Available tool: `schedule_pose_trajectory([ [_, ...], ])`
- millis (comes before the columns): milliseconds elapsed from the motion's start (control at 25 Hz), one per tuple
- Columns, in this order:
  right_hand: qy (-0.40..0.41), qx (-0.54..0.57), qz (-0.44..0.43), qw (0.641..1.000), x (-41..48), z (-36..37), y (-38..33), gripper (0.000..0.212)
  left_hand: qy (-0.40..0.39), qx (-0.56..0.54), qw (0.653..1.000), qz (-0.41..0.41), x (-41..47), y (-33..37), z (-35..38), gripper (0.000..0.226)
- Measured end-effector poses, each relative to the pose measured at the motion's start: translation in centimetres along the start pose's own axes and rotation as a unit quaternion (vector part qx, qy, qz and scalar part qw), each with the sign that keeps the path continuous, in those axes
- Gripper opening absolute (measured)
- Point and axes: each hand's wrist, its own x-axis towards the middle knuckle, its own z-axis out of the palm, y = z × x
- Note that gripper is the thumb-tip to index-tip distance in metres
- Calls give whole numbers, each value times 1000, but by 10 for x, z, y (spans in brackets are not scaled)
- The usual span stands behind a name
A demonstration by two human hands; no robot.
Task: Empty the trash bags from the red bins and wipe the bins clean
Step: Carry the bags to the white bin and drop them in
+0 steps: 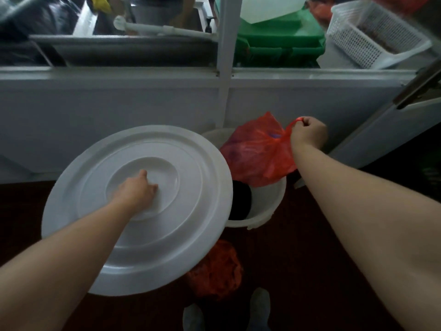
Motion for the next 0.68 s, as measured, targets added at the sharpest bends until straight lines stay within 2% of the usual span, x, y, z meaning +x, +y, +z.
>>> schedule_pose_trajectory([
  [280, -129, -36, 3, 991, -42, 122, 68, 20, -7, -7, 998, -59, 18, -61, 83, 48],
  [440, -196, -57, 27, 979, -66, 158, 136, 20, -25, -35, 993, -114, 15, -90, 139, 34],
  [680, -256, -101, 18, 961, -75, 176, 184, 20, -51, 12, 991, -125, 6, -111, 193, 45],
])
